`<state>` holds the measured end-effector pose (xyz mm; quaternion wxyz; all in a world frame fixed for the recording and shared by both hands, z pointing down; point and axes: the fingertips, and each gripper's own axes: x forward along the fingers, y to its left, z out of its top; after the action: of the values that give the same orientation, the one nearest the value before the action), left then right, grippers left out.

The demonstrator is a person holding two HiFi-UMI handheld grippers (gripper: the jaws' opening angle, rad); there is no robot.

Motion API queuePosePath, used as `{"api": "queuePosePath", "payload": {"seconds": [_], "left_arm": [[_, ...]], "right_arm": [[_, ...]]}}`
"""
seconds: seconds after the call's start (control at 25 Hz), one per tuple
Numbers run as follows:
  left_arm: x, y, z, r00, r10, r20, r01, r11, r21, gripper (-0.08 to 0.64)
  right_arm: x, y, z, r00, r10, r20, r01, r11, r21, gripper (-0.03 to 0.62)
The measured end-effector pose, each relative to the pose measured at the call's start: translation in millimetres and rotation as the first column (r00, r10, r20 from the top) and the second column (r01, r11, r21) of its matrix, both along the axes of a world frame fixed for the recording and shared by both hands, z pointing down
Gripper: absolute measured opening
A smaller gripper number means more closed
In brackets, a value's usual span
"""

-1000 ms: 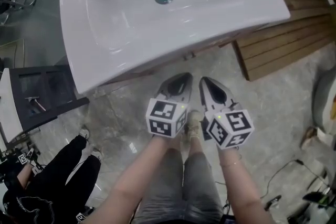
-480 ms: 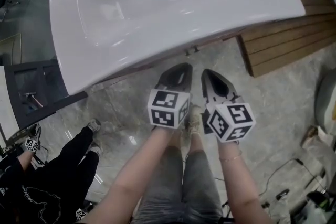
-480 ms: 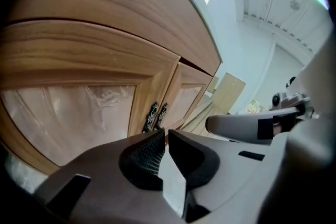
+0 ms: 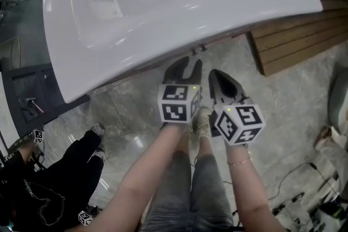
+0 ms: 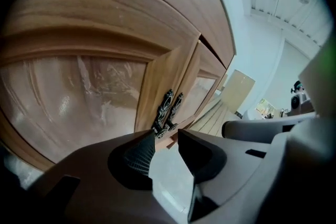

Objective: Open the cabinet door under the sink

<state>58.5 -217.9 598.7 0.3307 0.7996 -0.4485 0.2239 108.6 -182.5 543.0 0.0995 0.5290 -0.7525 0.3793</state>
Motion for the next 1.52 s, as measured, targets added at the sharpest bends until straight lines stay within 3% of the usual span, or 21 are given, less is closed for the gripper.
{"api": "queuePosePath", "payload": {"seconds": [0.4, 0.8, 1.16, 1.52], "left_arm": [[6, -14, 18, 0.993, -0.115, -0.037, 0.113, 0.992, -0.058, 0.137], [8, -20, 26, 0.991, -0.133, -0.032, 0.130, 0.989, -0.076, 0.135], [6, -24, 31, 0.974, -0.225, -0.025, 0.220, 0.965, -0.142, 0.126], [8, -21, 28, 0.985, -0.172, 0.005, 0.171, 0.979, -0.107, 0.091]], "right_arm": [[6, 3, 8, 1.000, 0.012, 0.000, -0.012, 1.000, -0.014, -0.006], [10, 5, 14, 1.000, 0.018, 0.004, -0.018, 1.000, -0.020, -0.006], [8, 7, 19, 1.000, 0.016, 0.000, -0.016, 1.000, -0.026, -0.006], [15, 10, 18, 0.999, 0.037, -0.005, -0.037, 0.999, -0.028, -0.006]]}}
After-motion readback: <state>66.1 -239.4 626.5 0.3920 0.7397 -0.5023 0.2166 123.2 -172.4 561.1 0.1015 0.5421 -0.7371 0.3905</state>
